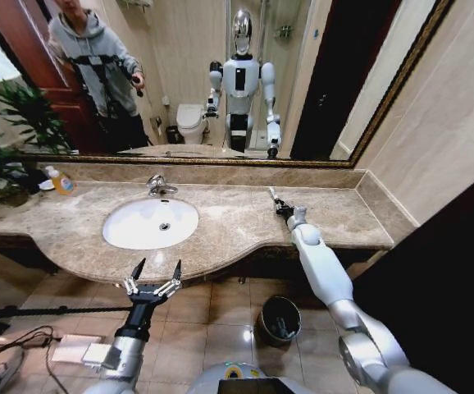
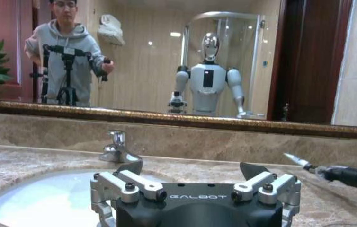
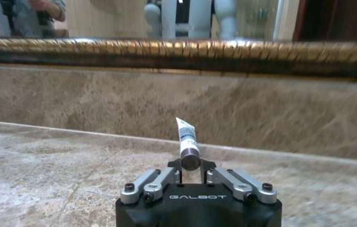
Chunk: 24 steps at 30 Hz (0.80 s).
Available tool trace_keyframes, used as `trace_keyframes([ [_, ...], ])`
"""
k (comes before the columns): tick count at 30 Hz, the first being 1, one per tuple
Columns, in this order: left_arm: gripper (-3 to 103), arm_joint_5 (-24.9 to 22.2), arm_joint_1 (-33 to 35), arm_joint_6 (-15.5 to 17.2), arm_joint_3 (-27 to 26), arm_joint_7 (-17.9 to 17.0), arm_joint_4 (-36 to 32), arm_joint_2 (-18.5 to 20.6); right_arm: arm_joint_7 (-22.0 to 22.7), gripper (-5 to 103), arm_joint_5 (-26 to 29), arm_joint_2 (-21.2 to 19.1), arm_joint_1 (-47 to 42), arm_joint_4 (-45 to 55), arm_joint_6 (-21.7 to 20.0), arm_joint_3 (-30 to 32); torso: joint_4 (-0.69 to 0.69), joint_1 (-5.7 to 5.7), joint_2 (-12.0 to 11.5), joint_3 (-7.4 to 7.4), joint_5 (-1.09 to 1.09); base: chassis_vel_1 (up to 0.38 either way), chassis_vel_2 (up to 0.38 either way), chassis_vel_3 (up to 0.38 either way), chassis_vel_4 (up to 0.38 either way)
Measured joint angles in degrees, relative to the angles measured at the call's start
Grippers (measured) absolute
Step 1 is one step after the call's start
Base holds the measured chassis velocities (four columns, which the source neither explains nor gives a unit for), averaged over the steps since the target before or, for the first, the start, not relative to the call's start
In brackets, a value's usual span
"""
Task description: Pick up the trash from the sink and place it in the trash bin.
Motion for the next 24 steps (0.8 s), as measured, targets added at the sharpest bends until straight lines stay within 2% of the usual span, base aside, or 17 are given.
trace_keyframes([
  [2, 100, 0.0, 0.0, 0.0, 0.0, 0.0, 0.0, 0.0, -0.1, 17, -0.5, -2.3, -4.6, 5.7, 1.5, 1.6, 0.00, 0.00, 0.0, -0.01, -0.01, 0.000, 0.000, 0.000, 0.000],
  [4, 100, 0.0, 0.0, 0.0, 0.0, 0.0, 0.0, 0.0, -0.2, 17, -0.4, -2.9, -5.9, 7.0, 2.0, 2.2, -0.01, 0.00, 0.0, -0.01, 0.00, 0.000, 0.000, 0.000, 0.000],
  [6, 100, 0.0, 0.0, 0.0, 0.0, 0.0, 0.0, 0.0, -0.4, 17, 0.7, -5.0, -12.6, 12.9, 3.7, 5.1, -0.01, 0.00, 0.0, -0.01, -0.01, 0.000, 0.000, 0.000, 0.000],
  [12, 100, 0.0, 0.0, 0.0, 0.0, 0.0, 0.0, 0.0, 0.1, 17, 1.9, -6.8, -22.1, 20.8, 7.1, 8.4, -0.03, -0.01, 0.0, -0.01, -0.02, 0.000, 0.000, 0.000, 0.000],
  [13, 100, 0.0, 0.0, 0.0, 0.0, 0.0, 0.0, 0.0, 1.2, 17, 2.2, -6.8, -26.6, 25.1, 9.3, 9.5, -0.01, -0.01, 0.0, -0.02, 0.00, 0.000, 0.000, 0.000, 0.000],
  [15, 100, 0.0, 0.0, 0.0, 0.0, 0.0, 0.0, 0.0, 1.8, 17, 2.3, -6.6, -28.8, 27.1, 9.9, 10.2, 0.00, -0.01, 0.0, -0.01, 0.01, 0.000, 0.000, 0.000, 0.000],
  [17, 100, 0.0, 0.0, 0.0, 0.0, 0.0, 0.0, 0.0, 2.8, 17, 2.5, -5.1, -34.7, 32.1, 11.1, 12.6, 0.00, -0.01, 0.0, -0.01, -0.03, 0.000, 0.000, 0.000, 0.000],
  [19, 100, 0.0, 0.0, 0.0, 0.0, 0.0, 0.0, 0.0, 2.9, 17, 2.5, -4.3, -37.1, 33.9, 11.9, 13.5, -0.02, -0.01, 0.0, -0.02, -0.02, 0.000, 0.000, 0.000, 0.000],
  [21, 100, 0.0, 0.0, 0.0, 0.0, 0.0, 0.0, 0.0, 2.9, 17, 2.4, -2.4, -41.5, 36.6, 14.3, 14.4, -0.03, -0.02, 0.0, -0.02, -0.02, 0.000, 0.000, 0.000, 0.000],
  [24, 100, 0.0, 0.0, 0.0, 0.0, 0.0, 0.0, 0.0, 1.9, 17, 2.4, -0.7, -44.7, 38.7, 16.6, 14.3, 0.02, -0.01, 0.0, -0.02, -0.01, 0.000, 0.000, 0.000, 0.000],
])
